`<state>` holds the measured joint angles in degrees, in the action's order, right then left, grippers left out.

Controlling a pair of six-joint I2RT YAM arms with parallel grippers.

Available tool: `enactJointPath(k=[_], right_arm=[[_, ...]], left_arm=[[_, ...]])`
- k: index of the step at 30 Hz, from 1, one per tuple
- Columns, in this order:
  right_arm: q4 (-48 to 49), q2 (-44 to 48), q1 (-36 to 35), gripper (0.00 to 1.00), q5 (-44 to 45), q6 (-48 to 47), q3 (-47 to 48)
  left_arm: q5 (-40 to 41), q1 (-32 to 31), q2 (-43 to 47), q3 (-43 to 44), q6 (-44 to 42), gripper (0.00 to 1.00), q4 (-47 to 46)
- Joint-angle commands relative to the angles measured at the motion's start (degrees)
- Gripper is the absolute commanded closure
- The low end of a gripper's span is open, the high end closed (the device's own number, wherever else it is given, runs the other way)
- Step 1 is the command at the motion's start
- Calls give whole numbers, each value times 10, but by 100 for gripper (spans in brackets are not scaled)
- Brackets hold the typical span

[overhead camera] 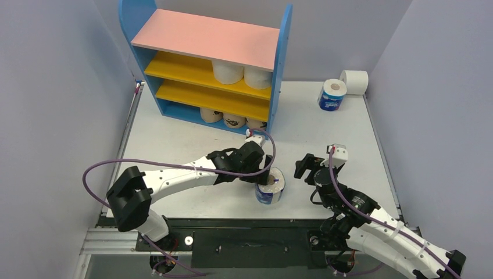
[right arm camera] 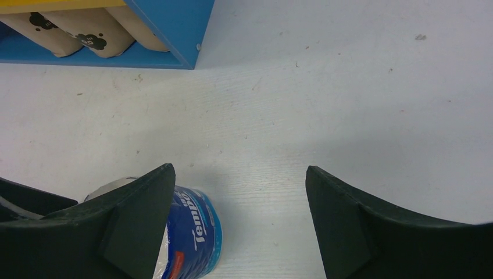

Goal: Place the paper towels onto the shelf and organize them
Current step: Pick up the paper towel from the center of the board.

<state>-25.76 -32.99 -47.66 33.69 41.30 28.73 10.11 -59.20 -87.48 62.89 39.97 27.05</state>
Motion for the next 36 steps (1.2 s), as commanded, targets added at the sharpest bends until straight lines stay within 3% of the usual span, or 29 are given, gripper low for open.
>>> enactJointPath(k=[1, 15, 26, 32, 36], right_arm=[[18, 14, 3, 22, 14, 7, -6], [17, 30, 3, 23, 15, 14, -24], [17, 32, 3, 23, 19, 11, -27], [15, 34, 3, 24, 20, 10, -29], [12, 40, 3, 24, 23, 8, -27]], left_arm=[[4, -3, -16, 27, -4, 13, 2], [-15, -4, -33, 24, -2, 31, -15], [-31, -7, -25, 22, -4, 54, -30], [-33, -7, -16, 26, -6, 73, -29], [-24, -4, 4, 38, -8, 75, -11]])
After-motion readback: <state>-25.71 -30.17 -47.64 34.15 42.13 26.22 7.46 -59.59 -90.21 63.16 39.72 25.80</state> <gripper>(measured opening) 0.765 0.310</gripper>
